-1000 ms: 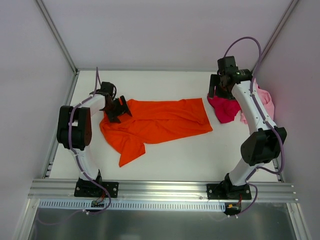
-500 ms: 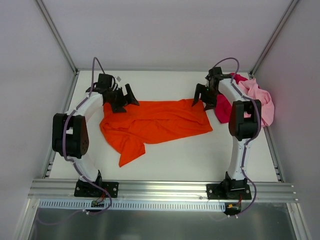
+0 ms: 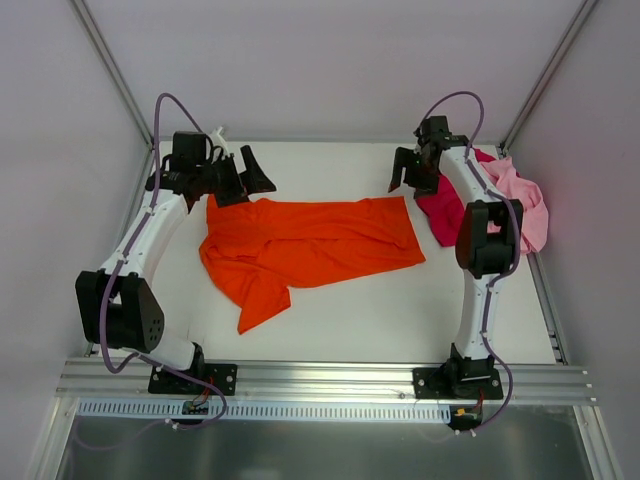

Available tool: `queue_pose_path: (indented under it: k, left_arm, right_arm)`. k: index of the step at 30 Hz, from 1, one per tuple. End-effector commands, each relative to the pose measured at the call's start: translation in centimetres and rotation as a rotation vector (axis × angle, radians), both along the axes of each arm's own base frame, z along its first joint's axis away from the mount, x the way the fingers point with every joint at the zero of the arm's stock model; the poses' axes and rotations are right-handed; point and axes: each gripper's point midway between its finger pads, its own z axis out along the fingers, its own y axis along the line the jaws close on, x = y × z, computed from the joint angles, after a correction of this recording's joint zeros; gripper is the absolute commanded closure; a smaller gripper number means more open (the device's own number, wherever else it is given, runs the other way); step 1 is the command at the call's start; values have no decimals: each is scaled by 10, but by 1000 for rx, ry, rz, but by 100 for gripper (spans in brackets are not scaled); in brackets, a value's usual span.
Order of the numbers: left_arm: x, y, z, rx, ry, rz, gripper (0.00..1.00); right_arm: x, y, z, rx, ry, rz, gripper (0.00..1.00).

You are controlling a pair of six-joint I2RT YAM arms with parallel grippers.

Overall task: Fold and stack the t-shirts
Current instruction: Grap the side of the flattened tshirt closest away from the robot with both arms

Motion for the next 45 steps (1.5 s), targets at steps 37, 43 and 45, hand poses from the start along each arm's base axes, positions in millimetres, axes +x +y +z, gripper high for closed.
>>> queue_pose_path:
  k: [37, 43, 45]
  left_arm:
    - [-72, 9, 22, 28, -27, -40, 1]
    - [-77, 9, 15, 25, -22, -42, 1]
    - [-78, 7, 14, 14, -25, -48, 1]
  right_arm:
    - [-103, -260, 37, -1045, 286, -614, 17]
    - [-129, -289, 79, -1256, 304, -741, 11]
    - [-134, -279, 75, -1122, 306, -748, 10]
